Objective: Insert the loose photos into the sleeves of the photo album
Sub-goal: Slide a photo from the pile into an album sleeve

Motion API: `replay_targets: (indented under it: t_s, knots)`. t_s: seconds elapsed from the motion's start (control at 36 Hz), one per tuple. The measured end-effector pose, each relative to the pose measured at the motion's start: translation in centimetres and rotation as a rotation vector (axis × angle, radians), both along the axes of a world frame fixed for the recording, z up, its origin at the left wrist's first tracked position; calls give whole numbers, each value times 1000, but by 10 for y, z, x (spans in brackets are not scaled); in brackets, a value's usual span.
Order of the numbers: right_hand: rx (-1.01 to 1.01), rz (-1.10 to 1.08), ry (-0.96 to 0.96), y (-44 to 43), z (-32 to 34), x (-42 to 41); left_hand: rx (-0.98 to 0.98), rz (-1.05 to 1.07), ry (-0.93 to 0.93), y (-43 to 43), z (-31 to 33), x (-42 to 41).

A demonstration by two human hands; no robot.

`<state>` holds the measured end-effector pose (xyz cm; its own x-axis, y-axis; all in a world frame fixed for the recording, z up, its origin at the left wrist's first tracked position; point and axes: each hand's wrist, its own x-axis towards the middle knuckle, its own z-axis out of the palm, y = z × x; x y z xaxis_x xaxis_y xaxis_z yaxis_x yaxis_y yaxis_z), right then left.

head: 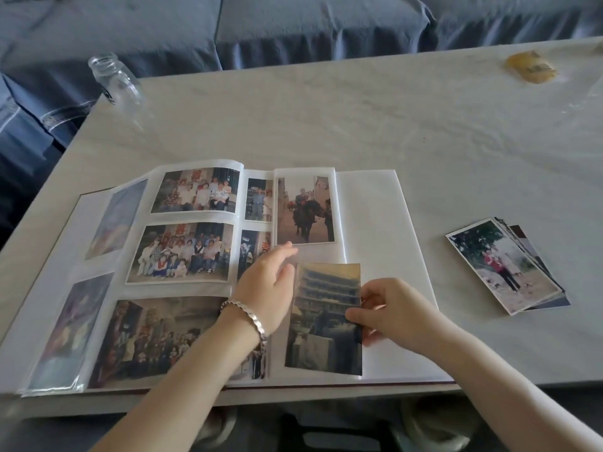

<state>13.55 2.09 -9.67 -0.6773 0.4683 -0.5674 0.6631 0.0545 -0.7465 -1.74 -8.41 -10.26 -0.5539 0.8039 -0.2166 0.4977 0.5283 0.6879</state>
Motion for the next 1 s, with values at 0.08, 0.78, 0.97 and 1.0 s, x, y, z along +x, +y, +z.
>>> replay_targets:
  t_s: [0.08,0.78,0.97,1.0]
  knots:
    - [9,-73,39,-3,0,1,26,21,-77,-3,0,-10]
    - [-76,-437,124,-14,-2,-17,54,-9,-120,-10,-11,-15]
    - [1,-447,124,-19,-3,-17,47,-20,-50,-10,-11,-13]
    - [1,-437,117,-18,-3,-17,45,-25,-34,-10,-11,-12]
